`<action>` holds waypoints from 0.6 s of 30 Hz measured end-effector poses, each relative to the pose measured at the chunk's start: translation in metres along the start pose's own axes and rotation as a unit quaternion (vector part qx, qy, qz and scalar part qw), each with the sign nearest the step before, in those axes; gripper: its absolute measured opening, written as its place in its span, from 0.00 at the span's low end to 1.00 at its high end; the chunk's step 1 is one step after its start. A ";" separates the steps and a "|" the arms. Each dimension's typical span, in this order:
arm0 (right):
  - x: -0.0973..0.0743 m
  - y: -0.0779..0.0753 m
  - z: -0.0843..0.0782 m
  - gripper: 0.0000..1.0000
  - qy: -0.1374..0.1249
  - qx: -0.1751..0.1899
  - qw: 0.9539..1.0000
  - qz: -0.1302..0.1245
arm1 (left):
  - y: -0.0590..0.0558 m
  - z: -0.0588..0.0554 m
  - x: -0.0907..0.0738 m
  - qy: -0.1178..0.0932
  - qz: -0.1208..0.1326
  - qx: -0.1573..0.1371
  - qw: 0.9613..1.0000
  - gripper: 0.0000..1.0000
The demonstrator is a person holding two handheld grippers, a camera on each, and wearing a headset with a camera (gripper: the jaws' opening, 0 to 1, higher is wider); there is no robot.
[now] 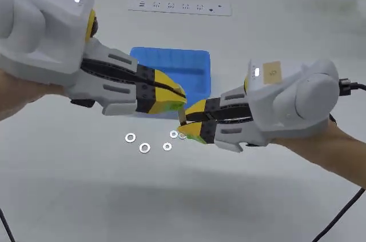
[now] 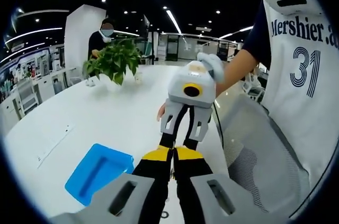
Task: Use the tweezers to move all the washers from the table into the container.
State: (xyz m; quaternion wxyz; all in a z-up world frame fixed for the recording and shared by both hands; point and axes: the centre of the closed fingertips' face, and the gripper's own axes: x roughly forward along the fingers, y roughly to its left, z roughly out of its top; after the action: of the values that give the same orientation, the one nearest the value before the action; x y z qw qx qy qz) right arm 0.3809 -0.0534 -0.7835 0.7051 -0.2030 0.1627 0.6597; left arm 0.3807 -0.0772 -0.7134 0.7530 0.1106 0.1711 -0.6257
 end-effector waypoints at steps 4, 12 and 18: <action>-0.003 -0.010 0.011 0.10 -0.010 -0.005 1.000 0.006 | 0.006 0.009 -0.004 -0.001 0.000 0.008 1.000 0.06; -0.006 -0.029 0.023 0.10 -0.022 -0.008 0.999 0.021 | 0.025 0.020 -0.008 -0.015 0.005 0.006 1.000 0.06; -0.003 -0.048 0.025 0.10 -0.031 -0.001 0.999 0.015 | 0.043 0.024 -0.008 -0.027 0.021 0.007 0.999 0.06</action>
State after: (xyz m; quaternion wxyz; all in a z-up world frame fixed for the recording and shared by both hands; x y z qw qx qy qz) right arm 0.4274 -0.0452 -0.7569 0.6994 -0.1805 0.1427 0.6767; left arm 0.4242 -0.0707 -0.6904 0.7694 0.1025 0.1437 -0.6139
